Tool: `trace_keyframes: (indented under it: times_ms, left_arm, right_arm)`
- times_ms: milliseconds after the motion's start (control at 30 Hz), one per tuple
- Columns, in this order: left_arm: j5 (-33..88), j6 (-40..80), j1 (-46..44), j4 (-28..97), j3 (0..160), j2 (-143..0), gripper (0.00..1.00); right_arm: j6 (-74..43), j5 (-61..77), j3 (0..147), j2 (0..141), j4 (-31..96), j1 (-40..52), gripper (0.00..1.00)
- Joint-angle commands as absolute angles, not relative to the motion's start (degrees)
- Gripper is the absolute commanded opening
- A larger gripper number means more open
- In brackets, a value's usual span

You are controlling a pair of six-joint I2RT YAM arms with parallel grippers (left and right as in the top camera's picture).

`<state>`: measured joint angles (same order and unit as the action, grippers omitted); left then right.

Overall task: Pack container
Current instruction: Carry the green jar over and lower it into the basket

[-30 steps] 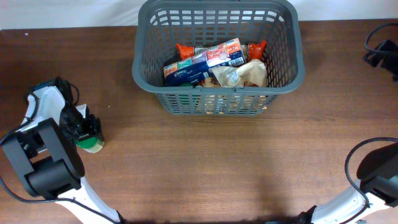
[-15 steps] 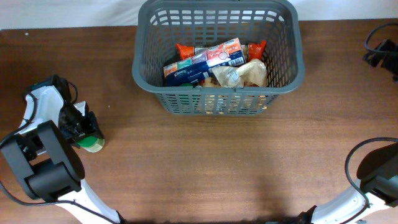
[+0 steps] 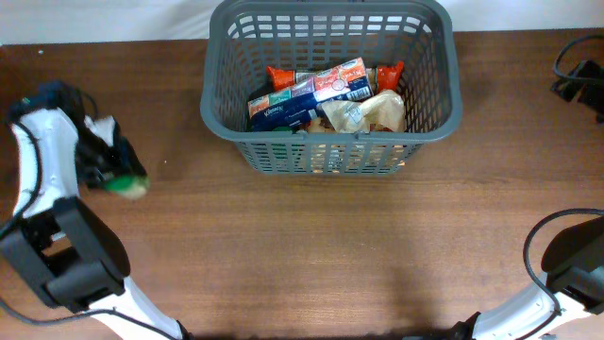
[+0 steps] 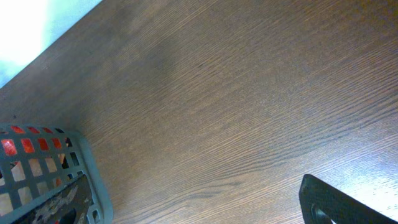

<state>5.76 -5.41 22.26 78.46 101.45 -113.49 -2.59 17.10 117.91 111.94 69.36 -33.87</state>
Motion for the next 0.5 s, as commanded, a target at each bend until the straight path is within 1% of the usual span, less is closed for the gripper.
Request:
trace_keyframes:
  times_ms: [0,133,267,467]
  left_arm:
    - [7.84,-8.56,19.53,79.42,113.73,-105.06,0.02]
    - [7.81,-10.96,14.76,78.83,126.76,-100.86,0.02]
    - [7.81,-14.68,7.20,76.23,136.90,-97.97,0.02]
    - [7.97,-21.67,-7.64,72.23,142.04,-96.49,0.02]
  right_arm:
    - [-2.44,17.78,117.54,110.43,69.21,-33.78,0.99]
    - [-2.42,17.78,117.54,110.43,69.21,-33.78,0.99]
    - [-2.42,17.78,117.54,110.43,69.21,-33.78,0.99]
    - [-2.44,17.78,117.54,110.43,69.21,-33.78,0.99]
